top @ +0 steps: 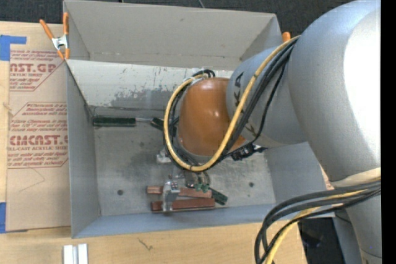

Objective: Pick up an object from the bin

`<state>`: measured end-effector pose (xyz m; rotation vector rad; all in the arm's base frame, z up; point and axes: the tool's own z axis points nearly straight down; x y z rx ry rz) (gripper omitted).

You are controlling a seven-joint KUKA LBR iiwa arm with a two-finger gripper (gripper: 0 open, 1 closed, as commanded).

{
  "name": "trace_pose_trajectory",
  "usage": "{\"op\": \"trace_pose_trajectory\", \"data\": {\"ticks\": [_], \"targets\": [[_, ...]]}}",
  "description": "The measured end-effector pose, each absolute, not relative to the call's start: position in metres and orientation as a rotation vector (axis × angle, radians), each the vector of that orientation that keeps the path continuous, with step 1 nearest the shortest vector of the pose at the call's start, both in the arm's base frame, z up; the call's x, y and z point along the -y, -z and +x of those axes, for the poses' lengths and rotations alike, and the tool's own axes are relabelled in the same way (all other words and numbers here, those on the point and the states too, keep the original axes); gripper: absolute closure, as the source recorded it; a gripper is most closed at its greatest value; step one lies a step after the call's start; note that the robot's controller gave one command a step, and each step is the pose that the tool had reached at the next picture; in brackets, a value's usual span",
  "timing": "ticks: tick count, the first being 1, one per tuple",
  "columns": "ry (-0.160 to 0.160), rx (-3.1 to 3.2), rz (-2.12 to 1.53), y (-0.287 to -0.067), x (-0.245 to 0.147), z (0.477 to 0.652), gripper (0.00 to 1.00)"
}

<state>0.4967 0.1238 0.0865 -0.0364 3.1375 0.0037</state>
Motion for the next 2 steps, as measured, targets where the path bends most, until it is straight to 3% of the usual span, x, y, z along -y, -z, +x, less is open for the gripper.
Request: {"op": "trace_pose_trajectory", "data": {"ticks": [1,2], "targets": [[-0.005,-3.136,-0.032,-0.085,-0.124,0.499,0.00],[0.000,-3.141,-0.098,-0.095,-0.117,0.484,0.00]]}}
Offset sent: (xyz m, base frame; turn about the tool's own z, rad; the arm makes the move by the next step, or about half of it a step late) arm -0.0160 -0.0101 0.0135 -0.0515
